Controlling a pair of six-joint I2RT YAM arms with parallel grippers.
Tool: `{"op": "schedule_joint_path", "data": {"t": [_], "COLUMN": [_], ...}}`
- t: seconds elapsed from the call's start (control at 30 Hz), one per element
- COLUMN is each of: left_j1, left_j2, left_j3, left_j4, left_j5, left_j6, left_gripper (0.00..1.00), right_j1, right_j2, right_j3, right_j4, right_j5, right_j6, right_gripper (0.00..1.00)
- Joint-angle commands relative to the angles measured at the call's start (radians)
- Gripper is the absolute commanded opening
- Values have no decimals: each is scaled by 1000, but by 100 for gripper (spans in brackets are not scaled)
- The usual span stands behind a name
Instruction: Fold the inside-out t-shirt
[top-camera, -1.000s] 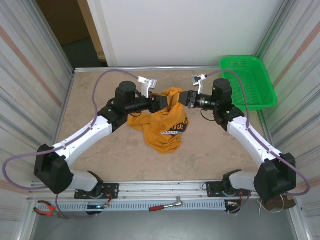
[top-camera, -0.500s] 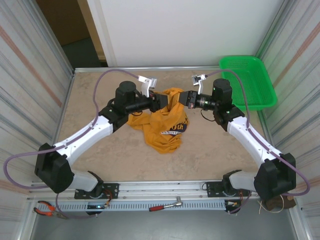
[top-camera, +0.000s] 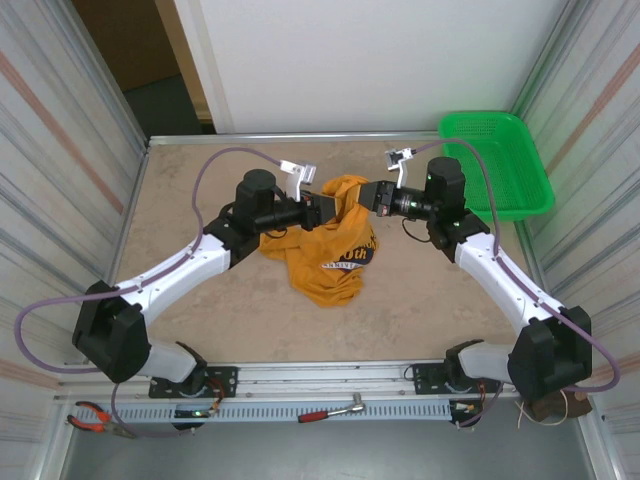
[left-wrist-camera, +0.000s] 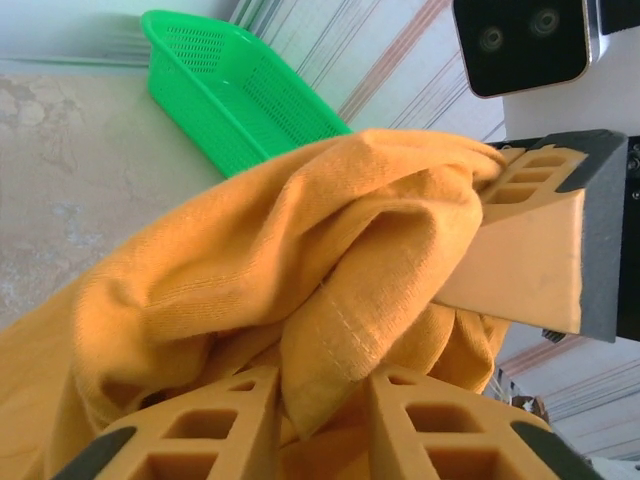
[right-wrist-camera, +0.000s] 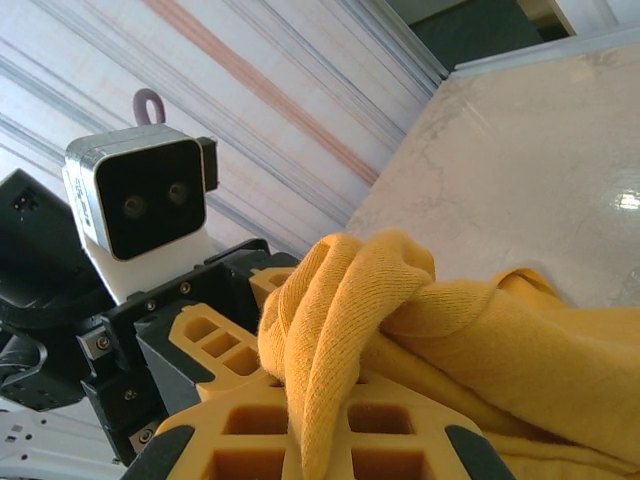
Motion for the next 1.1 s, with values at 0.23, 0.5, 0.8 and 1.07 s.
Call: {"op": "schedule_joint_path", "data": {"t": [0.23,0.5,0.8,1.07], "left_j1": [28,74,72,8], "left_j2": [3,4,-22,-31], "left_j3": [101,258,282,289], "left_j4": [35,44,18,-7], "left_j5": [55,170,110,23], "left_j6": [-62,-301,-445,-455], "left_gripper": [0,0,0,0], "right_j1": [-20,-24,230,381], "right_j2": [-6,-6,-328,-154], "right_j3": [-21,-48,8,162], "right_j4": [-15,-188,-441,-410], "right_j5": [59,258,723,917], "right_j6": [0,-73,-125,-143], "right_gripper": [44,65,61,77]}}
